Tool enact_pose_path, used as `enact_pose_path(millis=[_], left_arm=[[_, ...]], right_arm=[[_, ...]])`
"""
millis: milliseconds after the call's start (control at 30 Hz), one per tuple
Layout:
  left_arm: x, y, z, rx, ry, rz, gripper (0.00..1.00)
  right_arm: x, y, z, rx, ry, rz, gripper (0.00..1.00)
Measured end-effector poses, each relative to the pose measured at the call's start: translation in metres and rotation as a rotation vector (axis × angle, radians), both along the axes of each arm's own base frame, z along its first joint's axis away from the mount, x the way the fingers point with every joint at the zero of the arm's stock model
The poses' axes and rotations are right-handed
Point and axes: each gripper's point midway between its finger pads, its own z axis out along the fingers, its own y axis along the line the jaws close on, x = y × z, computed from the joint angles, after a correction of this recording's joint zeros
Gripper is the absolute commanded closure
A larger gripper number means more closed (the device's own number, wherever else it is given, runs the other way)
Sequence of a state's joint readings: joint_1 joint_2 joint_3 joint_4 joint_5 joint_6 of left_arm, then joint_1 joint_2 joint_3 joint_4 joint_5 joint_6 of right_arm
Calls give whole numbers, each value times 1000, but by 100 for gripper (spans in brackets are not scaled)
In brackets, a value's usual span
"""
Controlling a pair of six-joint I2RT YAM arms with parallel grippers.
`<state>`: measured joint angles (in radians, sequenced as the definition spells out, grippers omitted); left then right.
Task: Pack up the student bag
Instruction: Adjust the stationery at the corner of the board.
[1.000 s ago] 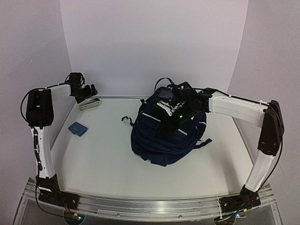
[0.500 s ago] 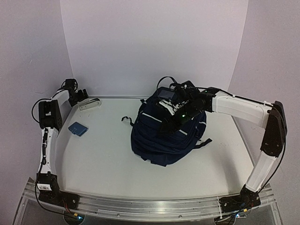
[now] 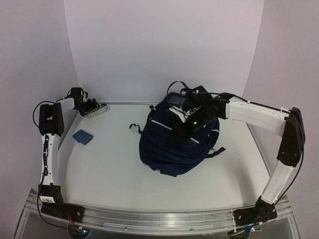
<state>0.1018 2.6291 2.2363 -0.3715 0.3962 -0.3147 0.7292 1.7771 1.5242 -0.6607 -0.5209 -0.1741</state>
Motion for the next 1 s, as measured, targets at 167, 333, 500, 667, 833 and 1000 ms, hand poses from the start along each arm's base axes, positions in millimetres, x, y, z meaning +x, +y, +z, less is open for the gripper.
enact_pose_path(millis=[167, 333, 500, 667, 833, 1000], left_arm=[[-23, -36, -1, -16, 33, -88, 11], [-50, -73, 0, -3, 64, -160, 0], [-53, -88, -1, 60, 82, -163, 8], [-40, -82, -7, 143, 110, -106, 27], [-22, -70, -13, 209, 111, -51, 47], [-20, -65, -16, 232, 119, -24, 60]], right_arm=[[0, 0, 0, -2, 1, 0, 46], [-1, -1, -1, -5, 3, 0, 42], [-1, -1, -1, -6, 3, -2, 40], [0, -2, -1, -12, -1, -6, 39], [1, -3, -2, -20, -5, -12, 38], [3, -5, -3, -29, -11, -20, 36]])
